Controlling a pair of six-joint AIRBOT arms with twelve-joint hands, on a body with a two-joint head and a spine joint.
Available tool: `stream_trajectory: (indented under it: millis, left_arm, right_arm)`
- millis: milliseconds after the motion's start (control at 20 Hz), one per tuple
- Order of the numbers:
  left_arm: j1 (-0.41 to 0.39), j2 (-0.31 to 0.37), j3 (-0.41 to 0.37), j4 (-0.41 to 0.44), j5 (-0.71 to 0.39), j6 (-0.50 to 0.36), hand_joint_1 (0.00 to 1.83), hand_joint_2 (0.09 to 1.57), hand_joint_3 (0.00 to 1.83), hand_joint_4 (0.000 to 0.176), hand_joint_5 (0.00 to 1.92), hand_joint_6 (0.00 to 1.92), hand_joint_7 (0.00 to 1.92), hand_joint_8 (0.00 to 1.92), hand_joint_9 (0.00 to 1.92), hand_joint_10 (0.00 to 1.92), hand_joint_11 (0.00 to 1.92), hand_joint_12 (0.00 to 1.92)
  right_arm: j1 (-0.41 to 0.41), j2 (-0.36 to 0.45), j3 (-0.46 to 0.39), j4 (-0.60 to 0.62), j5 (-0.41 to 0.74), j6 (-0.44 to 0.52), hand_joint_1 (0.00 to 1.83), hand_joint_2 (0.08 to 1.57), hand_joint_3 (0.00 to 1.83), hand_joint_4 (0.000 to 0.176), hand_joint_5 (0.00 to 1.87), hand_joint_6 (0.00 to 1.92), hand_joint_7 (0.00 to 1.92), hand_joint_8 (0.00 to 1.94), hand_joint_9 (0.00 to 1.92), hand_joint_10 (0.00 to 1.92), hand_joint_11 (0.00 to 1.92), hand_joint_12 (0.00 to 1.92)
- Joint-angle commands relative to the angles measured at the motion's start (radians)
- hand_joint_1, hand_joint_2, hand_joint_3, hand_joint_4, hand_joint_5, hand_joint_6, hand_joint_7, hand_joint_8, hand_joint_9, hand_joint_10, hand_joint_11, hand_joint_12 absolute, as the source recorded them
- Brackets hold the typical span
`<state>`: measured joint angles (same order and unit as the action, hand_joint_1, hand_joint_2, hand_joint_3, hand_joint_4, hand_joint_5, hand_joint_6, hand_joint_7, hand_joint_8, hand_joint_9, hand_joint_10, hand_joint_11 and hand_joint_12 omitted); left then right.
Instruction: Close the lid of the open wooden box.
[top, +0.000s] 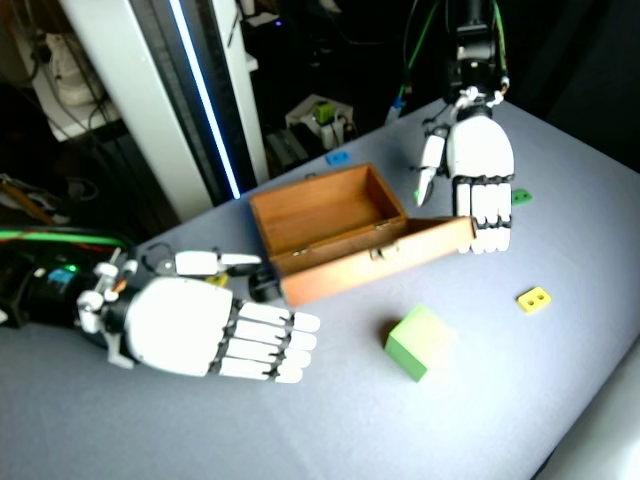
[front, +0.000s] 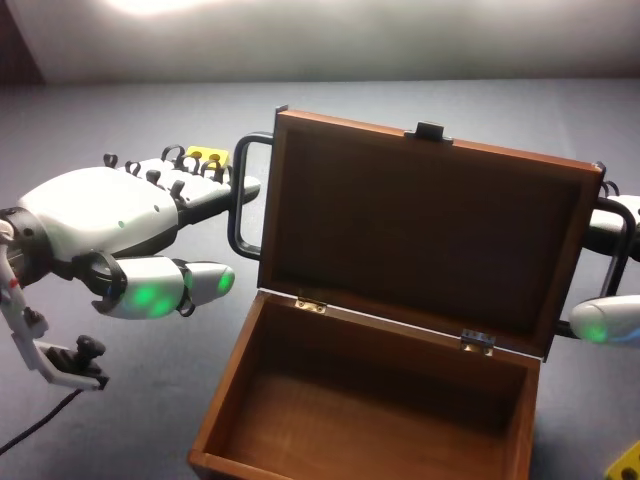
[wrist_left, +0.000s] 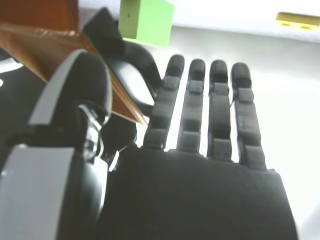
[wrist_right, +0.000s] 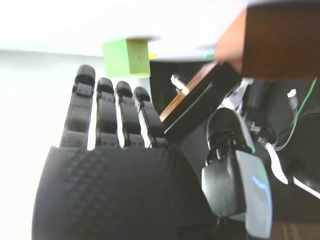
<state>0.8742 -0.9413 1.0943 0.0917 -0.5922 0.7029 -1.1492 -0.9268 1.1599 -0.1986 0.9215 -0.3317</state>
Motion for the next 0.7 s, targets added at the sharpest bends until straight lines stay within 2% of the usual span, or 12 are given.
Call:
stream_trajectory:
  millis: [0, 50, 100, 150, 200, 250, 350, 500, 550, 650]
  left_arm:
    - [-0.003, 0.006, -0.006, -0.008, -0.148, -0.003, 0.09, 1.47, 0.00, 0.000, 0.00, 0.00, 0.12, 0.01, 0.17, 0.02, 0.07, 0.12]
    - [0.003, 0.012, -0.013, -0.014, -0.162, -0.003, 0.11, 1.47, 0.00, 0.000, 0.01, 0.00, 0.12, 0.01, 0.34, 0.03, 0.02, 0.39]
    - [0.010, 0.020, -0.022, -0.021, -0.178, -0.001, 0.09, 1.46, 0.00, 0.000, 0.03, 0.01, 0.10, 0.00, 0.27, 0.02, 0.00, 0.28]
    - [0.020, 0.029, -0.033, -0.030, -0.196, 0.004, 0.09, 1.46, 0.00, 0.000, 0.03, 0.01, 0.10, 0.00, 0.27, 0.02, 0.00, 0.28]
    - [0.029, 0.037, -0.044, -0.039, -0.214, 0.009, 0.00, 1.46, 0.00, 0.000, 0.04, 0.00, 0.11, 0.01, 0.31, 0.02, 0.00, 0.26]
    - [0.044, 0.046, -0.057, -0.050, -0.238, 0.014, 0.00, 1.46, 0.00, 0.000, 0.03, 0.00, 0.12, 0.00, 0.35, 0.02, 0.00, 0.25]
    - [0.072, 0.060, -0.078, -0.066, -0.273, 0.017, 0.00, 1.47, 0.00, 0.000, 0.06, 0.02, 0.08, 0.00, 0.14, 0.00, 0.00, 0.25]
    - [0.131, 0.080, -0.109, -0.119, -0.330, 0.032, 0.00, 1.48, 0.00, 0.000, 0.14, 0.01, 0.12, 0.01, 0.15, 0.01, 0.00, 0.36]
    - [0.148, 0.082, -0.112, -0.135, -0.341, 0.034, 0.00, 1.46, 0.00, 0.000, 0.14, 0.01, 0.11, 0.00, 0.13, 0.00, 0.00, 0.35]
    - [0.178, 0.085, -0.119, -0.159, -0.357, 0.034, 0.00, 1.46, 0.00, 0.000, 0.15, 0.01, 0.10, 0.00, 0.11, 0.00, 0.00, 0.32]
  right_arm:
    - [0.013, 0.003, -0.007, 0.018, 0.152, 0.010, 0.00, 1.27, 0.01, 0.000, 0.00, 0.00, 0.00, 0.00, 0.01, 0.00, 0.15, 0.04]
    - [0.013, 0.006, -0.014, 0.019, 0.164, 0.010, 0.00, 1.26, 0.00, 0.000, 0.00, 0.00, 0.00, 0.00, 0.01, 0.00, 0.13, 0.03]
    - [0.013, 0.009, -0.023, 0.019, 0.180, 0.010, 0.00, 1.25, 0.00, 0.000, 0.00, 0.00, 0.00, 0.00, 0.00, 0.00, 0.11, 0.03]
    - [0.012, 0.014, -0.035, 0.018, 0.195, 0.010, 0.00, 1.25, 0.00, 0.000, 0.00, 0.00, 0.00, 0.00, 0.00, 0.00, 0.11, 0.03]
    - [0.010, 0.020, -0.046, 0.009, 0.204, 0.010, 0.00, 1.26, 0.00, 0.000, 0.00, 0.00, 0.00, 0.00, 0.01, 0.00, 0.16, 0.04]
    - [0.010, 0.025, -0.057, -0.010, 0.206, 0.010, 0.00, 1.26, 0.01, 0.000, 0.00, 0.00, 0.00, 0.00, 0.02, 0.01, 0.16, 0.04]
    - [0.010, 0.035, -0.078, -0.047, 0.207, 0.010, 0.00, 1.26, 0.00, 0.000, 0.00, 0.00, 0.01, 0.01, 0.02, 0.01, 0.12, 0.03]
    - [0.010, 0.054, -0.106, -0.096, 0.213, 0.010, 0.00, 1.28, 0.01, 0.000, 0.00, 0.00, 0.00, 0.00, 0.00, 0.00, 0.06, 0.00]
    - [0.010, 0.059, -0.113, -0.106, 0.214, 0.010, 0.00, 1.29, 0.01, 0.000, 0.00, 0.00, 0.00, 0.00, 0.00, 0.00, 0.11, 0.02]
    - [0.007, 0.065, -0.126, -0.123, 0.214, 0.010, 0.00, 1.29, 0.01, 0.000, 0.00, 0.00, 0.00, 0.00, 0.00, 0.00, 0.06, 0.00]
